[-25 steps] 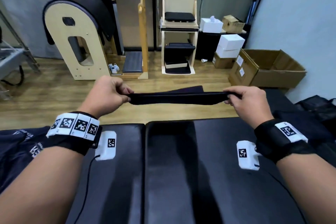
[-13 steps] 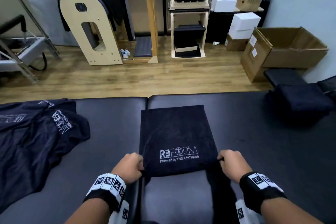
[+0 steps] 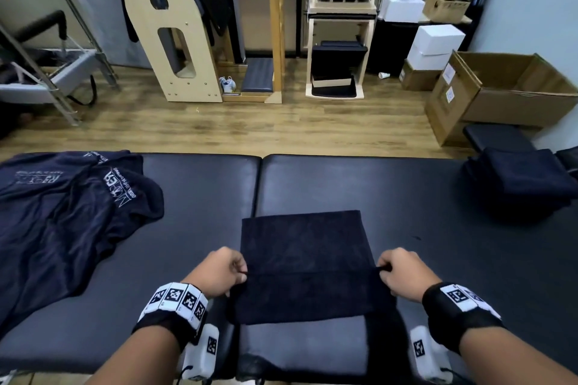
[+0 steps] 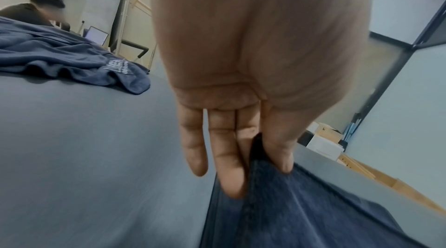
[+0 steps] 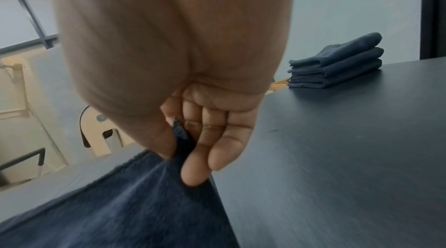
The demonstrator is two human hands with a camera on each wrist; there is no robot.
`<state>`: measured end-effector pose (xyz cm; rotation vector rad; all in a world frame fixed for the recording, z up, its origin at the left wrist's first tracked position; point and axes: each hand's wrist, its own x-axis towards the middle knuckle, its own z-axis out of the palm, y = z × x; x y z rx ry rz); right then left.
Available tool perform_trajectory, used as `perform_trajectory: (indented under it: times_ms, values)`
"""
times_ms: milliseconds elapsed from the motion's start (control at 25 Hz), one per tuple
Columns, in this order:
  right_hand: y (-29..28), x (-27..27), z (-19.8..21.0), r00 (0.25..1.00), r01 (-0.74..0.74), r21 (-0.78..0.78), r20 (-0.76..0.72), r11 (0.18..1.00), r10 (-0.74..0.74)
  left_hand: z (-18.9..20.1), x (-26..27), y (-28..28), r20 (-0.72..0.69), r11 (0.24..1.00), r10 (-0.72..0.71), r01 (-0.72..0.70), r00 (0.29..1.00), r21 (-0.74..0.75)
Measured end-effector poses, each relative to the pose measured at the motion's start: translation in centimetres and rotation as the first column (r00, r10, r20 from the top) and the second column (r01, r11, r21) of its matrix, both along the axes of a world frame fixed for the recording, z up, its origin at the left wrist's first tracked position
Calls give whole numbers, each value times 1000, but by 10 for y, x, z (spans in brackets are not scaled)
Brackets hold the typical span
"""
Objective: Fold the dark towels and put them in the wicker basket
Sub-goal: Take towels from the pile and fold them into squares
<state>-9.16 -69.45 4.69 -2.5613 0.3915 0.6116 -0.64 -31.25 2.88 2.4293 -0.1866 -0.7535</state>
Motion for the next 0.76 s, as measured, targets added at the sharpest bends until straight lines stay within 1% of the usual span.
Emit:
perform_trajectory:
  times_ms: [80,200,320,400,440,480,520,560,600,640,680,760]
  values:
    - [-3,27,4,996,56,-5,70,998,-56,3,25,-3,58,998,44,-42,997,-35]
    - [-5,68,6,986,123,-23,119,992,-119,5,63,-9,103,995,87,-82,991,-53]
    - [-4,102,3,972,181,-34,158,983,-174,-1,96,-15,158,996,90,-87,983,-25]
    - [0,118,-5,956,211,-52,221,976,-195,-6,114,-19,215,995,90,-97,972,25]
    - [3,124,-11,944,234,-54,251,971,-214,-9,121,-21,247,994,43,-65,968,84]
    - [6,127,-16,932,259,-40,273,965,-238,-14,125,-24,255,987,-47,5,966,162]
    - [9,128,-23,929,274,-27,266,961,-258,-21,127,-27,225,968,-153,101,962,230]
    - [14,125,-30,937,261,-21,245,965,-248,-26,127,-31,184,945,-243,190,953,265]
    - [19,121,-38,959,218,-28,189,975,-209,-34,127,-34,143,924,-312,265,939,278]
    - [24,115,-45,982,146,-35,124,989,-141,-41,127,-36,118,901,-368,323,922,289]
    - [29,108,-50,997,59,-40,57,997,-57,-46,126,-38,108,881,-408,360,906,307]
    - [39,93,-57,993,-108,-42,-47,993,106,-53,126,-37,113,859,-431,368,895,356]
